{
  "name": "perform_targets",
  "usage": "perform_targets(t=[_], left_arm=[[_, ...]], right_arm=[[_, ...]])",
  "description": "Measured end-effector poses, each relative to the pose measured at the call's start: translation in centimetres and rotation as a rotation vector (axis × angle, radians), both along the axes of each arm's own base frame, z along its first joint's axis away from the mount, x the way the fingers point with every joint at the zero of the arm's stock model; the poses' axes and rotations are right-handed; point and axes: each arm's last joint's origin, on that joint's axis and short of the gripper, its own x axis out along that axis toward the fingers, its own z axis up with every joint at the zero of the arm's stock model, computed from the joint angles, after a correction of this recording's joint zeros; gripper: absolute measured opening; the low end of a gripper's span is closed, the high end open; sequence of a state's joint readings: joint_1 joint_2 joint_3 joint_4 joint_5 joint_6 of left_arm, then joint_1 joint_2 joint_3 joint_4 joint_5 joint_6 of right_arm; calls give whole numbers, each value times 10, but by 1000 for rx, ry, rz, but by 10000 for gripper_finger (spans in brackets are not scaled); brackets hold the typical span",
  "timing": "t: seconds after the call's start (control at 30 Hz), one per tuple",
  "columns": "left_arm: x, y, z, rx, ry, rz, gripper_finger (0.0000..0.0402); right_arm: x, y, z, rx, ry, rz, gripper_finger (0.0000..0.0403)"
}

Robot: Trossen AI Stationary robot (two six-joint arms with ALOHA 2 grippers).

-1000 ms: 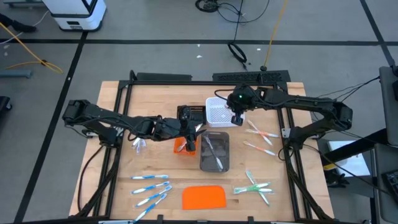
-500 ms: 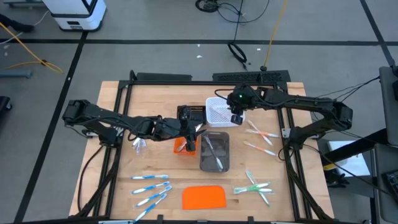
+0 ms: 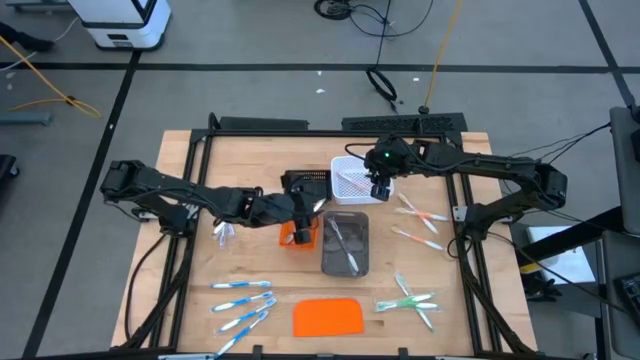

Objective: Pick & Place Toothbrushes
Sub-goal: Put the violet toothbrush into the transparent bin

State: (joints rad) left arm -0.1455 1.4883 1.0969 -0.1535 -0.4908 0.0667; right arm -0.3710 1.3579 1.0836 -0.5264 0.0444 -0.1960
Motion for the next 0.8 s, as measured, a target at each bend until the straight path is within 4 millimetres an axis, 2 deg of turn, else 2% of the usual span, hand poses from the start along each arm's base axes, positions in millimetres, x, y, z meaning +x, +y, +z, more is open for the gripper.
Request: perform_targets(t=[0.23,0.5,0.8], left_arm=[[-10,4,-12,-19,101,149,189],[-27,14,-27,-97,242,345,189],[-43,26,-36,-170,346,514,189]], right_arm=[[6,9,2,116,-81,133,141],[19,35,7,109,-147,262,141],[24,59,8,115,-148,345,141]])
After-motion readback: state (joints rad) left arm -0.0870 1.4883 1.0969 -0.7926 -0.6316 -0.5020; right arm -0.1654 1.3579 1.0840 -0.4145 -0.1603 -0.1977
